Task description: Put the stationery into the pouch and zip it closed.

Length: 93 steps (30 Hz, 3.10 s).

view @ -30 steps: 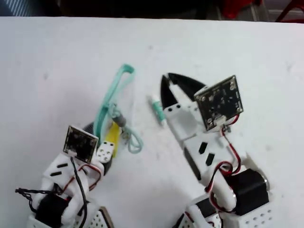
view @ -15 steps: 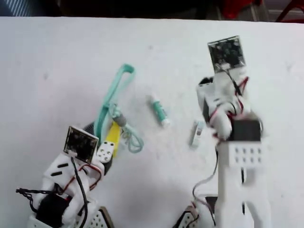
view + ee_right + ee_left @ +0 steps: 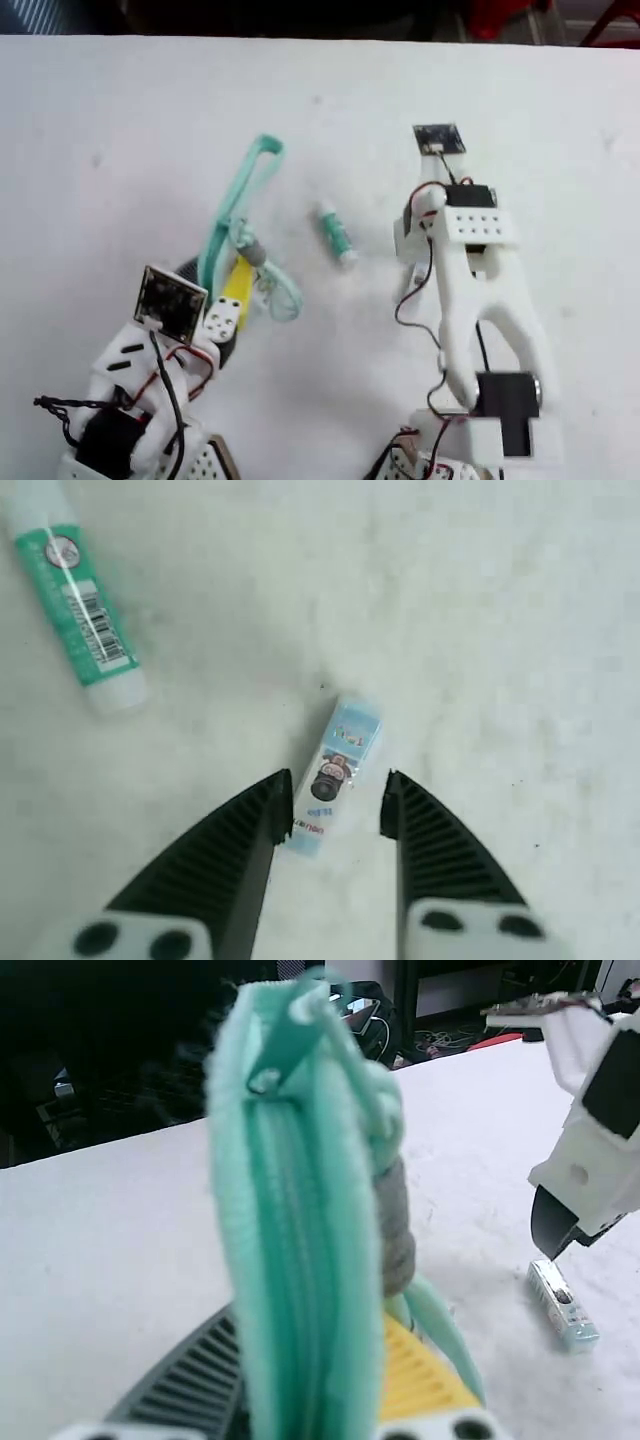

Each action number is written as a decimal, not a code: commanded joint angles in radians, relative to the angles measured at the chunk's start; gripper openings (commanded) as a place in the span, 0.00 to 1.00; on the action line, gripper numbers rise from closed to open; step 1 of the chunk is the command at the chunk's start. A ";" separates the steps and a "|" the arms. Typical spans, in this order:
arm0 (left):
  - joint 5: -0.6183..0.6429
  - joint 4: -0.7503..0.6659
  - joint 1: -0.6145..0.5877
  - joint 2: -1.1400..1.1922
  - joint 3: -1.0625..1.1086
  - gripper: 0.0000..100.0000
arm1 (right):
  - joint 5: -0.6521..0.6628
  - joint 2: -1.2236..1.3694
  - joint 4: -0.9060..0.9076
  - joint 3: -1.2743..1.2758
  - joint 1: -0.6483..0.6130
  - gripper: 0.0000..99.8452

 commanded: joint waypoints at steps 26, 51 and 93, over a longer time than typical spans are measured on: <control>-0.011 -0.021 -0.010 -0.001 -0.008 0.03 | -0.163 0.251 -0.185 0.005 0.042 0.01; -0.011 -0.020 -0.010 -0.001 -0.008 0.03 | -0.155 0.240 -0.183 0.002 0.035 0.02; -0.011 -0.020 -0.010 -0.001 -0.006 0.03 | -0.157 0.168 -0.185 0.009 -0.090 0.02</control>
